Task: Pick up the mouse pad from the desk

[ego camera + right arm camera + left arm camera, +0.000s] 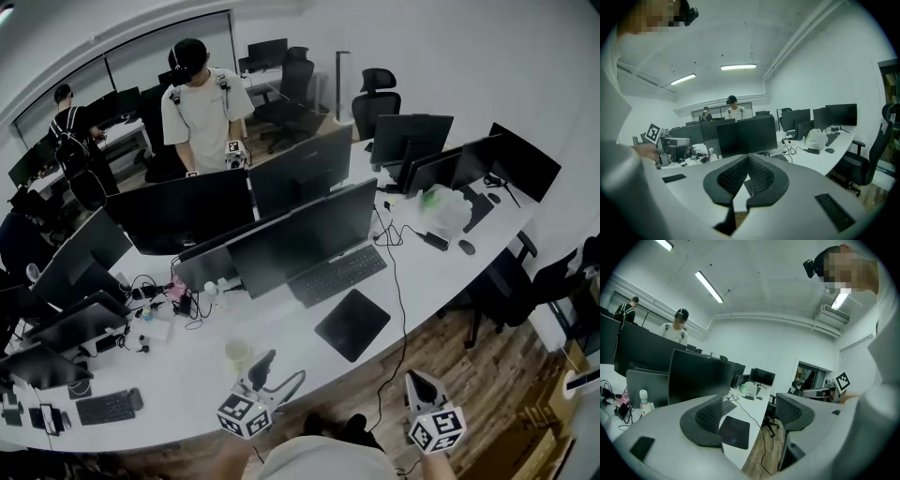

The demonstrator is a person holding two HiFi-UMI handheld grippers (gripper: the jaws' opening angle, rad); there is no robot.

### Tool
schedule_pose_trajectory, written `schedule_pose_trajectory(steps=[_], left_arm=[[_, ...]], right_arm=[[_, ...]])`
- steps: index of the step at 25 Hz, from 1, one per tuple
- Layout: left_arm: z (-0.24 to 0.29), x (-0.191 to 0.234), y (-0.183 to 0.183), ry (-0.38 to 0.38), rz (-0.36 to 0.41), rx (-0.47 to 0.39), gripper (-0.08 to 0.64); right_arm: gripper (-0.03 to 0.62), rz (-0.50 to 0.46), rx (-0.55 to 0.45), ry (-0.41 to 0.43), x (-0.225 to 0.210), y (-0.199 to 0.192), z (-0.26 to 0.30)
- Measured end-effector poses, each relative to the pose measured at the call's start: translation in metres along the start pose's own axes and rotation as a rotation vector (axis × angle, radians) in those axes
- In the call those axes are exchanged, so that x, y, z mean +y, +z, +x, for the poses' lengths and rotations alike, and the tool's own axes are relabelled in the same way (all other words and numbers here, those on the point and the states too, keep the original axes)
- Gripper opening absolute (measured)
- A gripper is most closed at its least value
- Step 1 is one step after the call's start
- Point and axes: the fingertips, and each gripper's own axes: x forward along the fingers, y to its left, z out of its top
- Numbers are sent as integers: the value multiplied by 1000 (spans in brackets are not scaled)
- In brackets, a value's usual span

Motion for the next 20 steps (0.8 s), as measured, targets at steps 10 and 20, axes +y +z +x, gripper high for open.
schedule_pose_trajectory(steps=[10, 20], left_arm=[[32, 15, -7, 35, -24, 32, 362], [92, 13, -10, 124, -49, 49, 370]], right_arm=[[11, 8, 32, 45, -23, 1, 41], [11, 2, 78, 164, -77, 9, 92]])
